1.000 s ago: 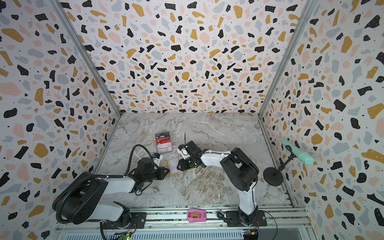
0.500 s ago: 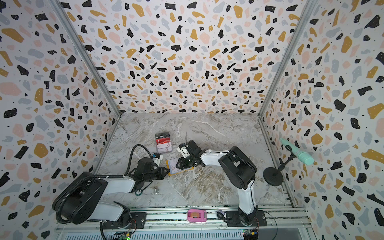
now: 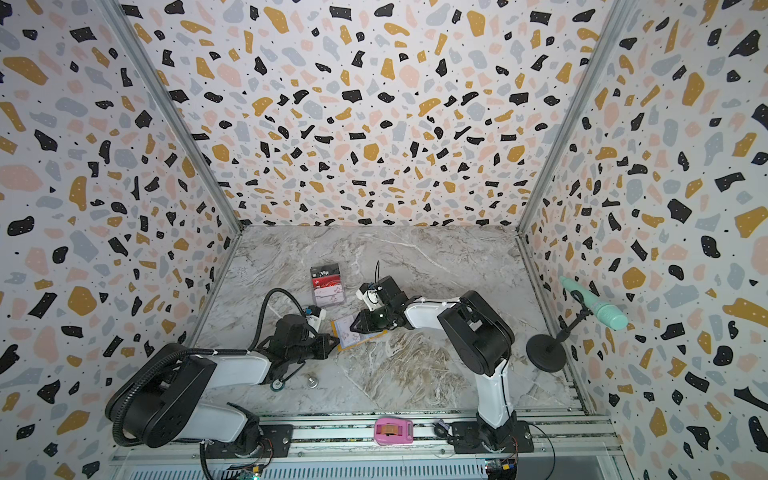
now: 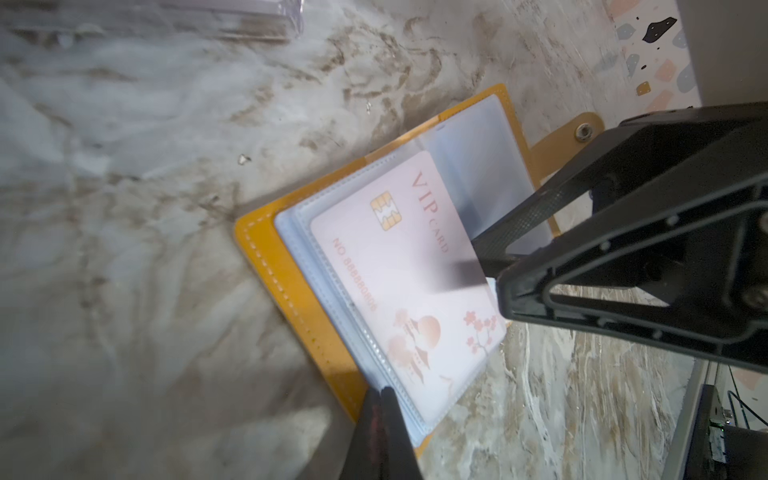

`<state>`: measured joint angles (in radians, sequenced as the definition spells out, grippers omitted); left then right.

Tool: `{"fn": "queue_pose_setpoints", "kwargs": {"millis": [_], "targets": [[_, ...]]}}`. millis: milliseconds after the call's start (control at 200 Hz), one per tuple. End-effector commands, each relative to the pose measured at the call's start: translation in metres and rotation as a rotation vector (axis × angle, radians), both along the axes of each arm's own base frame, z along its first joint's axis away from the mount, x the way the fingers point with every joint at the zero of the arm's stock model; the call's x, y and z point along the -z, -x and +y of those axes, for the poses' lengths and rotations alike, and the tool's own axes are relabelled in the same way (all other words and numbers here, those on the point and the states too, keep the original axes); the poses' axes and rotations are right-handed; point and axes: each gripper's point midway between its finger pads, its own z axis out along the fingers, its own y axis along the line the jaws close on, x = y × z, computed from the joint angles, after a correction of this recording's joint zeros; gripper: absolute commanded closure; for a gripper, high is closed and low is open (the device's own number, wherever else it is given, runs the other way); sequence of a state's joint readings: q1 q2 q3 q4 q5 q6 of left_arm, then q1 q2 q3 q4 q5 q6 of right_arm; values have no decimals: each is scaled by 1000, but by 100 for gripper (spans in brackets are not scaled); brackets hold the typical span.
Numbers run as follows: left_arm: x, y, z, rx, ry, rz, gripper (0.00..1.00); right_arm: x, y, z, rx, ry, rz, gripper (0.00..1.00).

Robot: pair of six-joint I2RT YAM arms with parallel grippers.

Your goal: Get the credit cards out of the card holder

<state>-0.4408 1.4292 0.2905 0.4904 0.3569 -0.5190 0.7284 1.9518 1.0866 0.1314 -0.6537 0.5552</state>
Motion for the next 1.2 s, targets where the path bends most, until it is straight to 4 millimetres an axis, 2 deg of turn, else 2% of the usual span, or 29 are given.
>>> {"fn": "queue_pose_setpoints", "kwargs": {"millis": [0,145,320,596,821,1196], "targets": [[36,24,17,-17,-113,137,100,-6,8,5,-35,-59,39,70],[37,24,18,-19,-117,137,100,-1,12,4,-47,-62,65,70],[37,23,18,-20,-119,136,100,14,6,-4,-8,14,55,72],[37,23,19,-24,-125,135,100,25,3,-8,4,84,50,72],[38,23,18,-22,-131,136,100,21,13,-3,-40,36,89,72],[39,23,19,-23,-137,138,100,-3,23,4,-106,-95,119,75]]}}
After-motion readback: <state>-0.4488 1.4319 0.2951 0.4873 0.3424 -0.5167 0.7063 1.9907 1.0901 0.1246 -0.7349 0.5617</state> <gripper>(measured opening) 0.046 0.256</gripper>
